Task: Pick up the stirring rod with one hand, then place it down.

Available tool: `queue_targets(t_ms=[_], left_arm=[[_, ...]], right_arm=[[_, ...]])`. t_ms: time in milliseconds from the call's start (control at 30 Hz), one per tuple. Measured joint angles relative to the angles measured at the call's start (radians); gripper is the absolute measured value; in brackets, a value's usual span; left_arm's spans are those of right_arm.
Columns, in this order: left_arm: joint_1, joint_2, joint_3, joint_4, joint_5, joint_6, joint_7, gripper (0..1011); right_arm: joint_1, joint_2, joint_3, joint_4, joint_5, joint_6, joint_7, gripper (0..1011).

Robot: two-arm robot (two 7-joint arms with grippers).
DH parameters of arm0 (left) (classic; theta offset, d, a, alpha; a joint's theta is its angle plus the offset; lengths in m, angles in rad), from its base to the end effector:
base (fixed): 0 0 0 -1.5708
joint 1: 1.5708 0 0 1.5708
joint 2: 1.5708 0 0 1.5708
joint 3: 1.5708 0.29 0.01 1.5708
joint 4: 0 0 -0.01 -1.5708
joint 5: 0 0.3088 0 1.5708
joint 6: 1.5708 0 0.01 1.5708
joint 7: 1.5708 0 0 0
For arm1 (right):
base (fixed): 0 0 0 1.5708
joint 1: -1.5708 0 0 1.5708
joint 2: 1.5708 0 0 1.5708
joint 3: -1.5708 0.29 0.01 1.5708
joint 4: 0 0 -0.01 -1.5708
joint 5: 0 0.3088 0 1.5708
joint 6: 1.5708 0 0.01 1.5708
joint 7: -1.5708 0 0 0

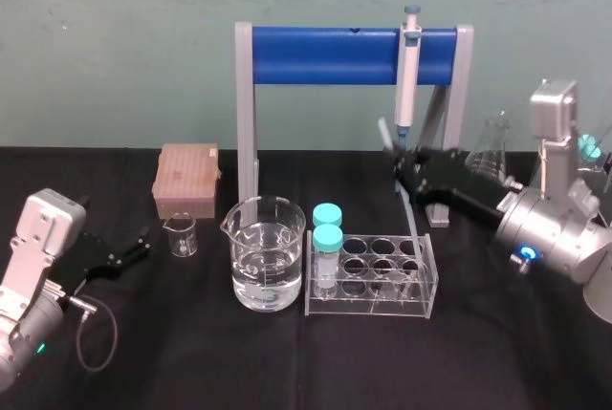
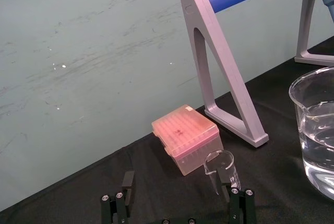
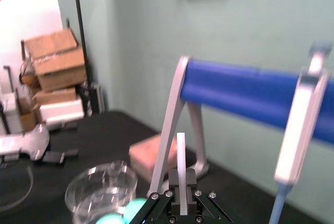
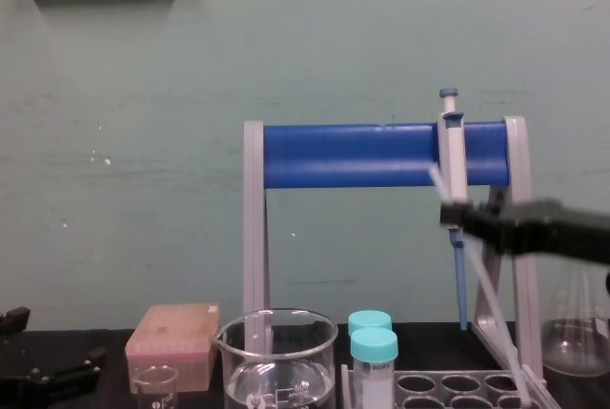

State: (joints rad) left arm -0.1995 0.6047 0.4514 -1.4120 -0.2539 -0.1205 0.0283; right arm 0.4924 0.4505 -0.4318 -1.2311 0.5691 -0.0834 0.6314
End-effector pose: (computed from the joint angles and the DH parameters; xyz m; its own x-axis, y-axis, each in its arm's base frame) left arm 0.3581 0.0827 -0.3023 0.2923 0.8803 0.3738 -0.9553 0.2873 0.0703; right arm 0.4450 -0.0609 -0.2384 0.7452 -0.6650 0.0499 0.6629 0.7468 0.0532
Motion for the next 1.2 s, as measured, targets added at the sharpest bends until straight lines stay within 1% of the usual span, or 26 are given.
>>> queue_targets(t_ms=[100, 200, 300, 333, 367, 400, 433, 500, 533, 567, 633, 767, 967, 1067, 1200], left_arm=[[0.000, 0.000, 0.000, 0.000, 0.000, 0.000, 0.000, 1000], [0.000, 0.000, 0.000, 0.000, 0.000, 0.000, 0.000, 1000], [0.000, 0.000, 0.000, 0.000, 0.000, 0.000, 0.000, 1000], [0.000, 0.000, 0.000, 0.000, 0.000, 0.000, 0.000, 1000], [0.000, 0.000, 0.000, 0.000, 0.000, 0.000, 0.000, 1000], [0.000, 0.000, 0.000, 0.000, 0.000, 0.000, 0.000, 1000], [0.000, 0.000, 0.000, 0.000, 0.000, 0.000, 0.000, 1000], [0.000, 0.000, 0.000, 0.000, 0.000, 0.000, 0.000, 1000], [0.000, 0.000, 0.000, 0.000, 0.000, 0.000, 0.000, 1000], [0.000, 0.000, 0.000, 0.000, 0.000, 0.000, 0.000, 1000], [0.000, 0.000, 0.000, 0.000, 0.000, 0.000, 0.000, 1000], [0.000, 0.000, 0.000, 0.000, 0.000, 0.000, 0.000, 1000], [0.000, 0.000, 0.000, 0.000, 0.000, 0.000, 0.000, 1000], [0.000, 0.000, 0.000, 0.000, 0.000, 0.000, 0.000, 1000], [0.000, 0.000, 0.000, 0.000, 0.000, 0.000, 0.000, 1000]], right_arm=[[-0.002, -0.005, 0.019, -0.014, -0.001, -0.036, -0.005, 68], [-0.006, -0.015, 0.053, -0.032, 0.000, -0.101, -0.010, 68], [-0.006, -0.023, 0.073, -0.037, -0.001, -0.147, -0.013, 68], [-0.007, -0.030, 0.084, -0.038, -0.006, -0.180, -0.016, 68], [-0.007, -0.033, 0.091, -0.037, -0.008, -0.197, -0.017, 68], [-0.008, -0.037, 0.097, -0.036, -0.011, -0.215, -0.018, 68], [-0.011, -0.044, 0.109, -0.029, -0.015, -0.251, -0.018, 68], [-0.014, -0.051, 0.117, -0.021, -0.017, -0.281, -0.017, 68], [-0.018, -0.060, 0.125, -0.008, -0.019, -0.313, -0.014, 68], [-0.018, -0.060, 0.125, -0.008, -0.019, -0.313, -0.014, 68], [-0.027, -0.071, 0.136, 0.019, -0.020, -0.356, 0.000, 68], [-0.041, -0.076, 0.143, 0.032, -0.022, -0.372, 0.010, 68], [-0.079, -0.074, 0.154, 0.031, -0.036, -0.364, 0.010, 68], [-0.095, -0.072, 0.163, 0.023, -0.057, -0.364, -0.004, 68], [-0.097, -0.072, 0.164, 0.021, -0.060, -0.365, -0.007, 68]])
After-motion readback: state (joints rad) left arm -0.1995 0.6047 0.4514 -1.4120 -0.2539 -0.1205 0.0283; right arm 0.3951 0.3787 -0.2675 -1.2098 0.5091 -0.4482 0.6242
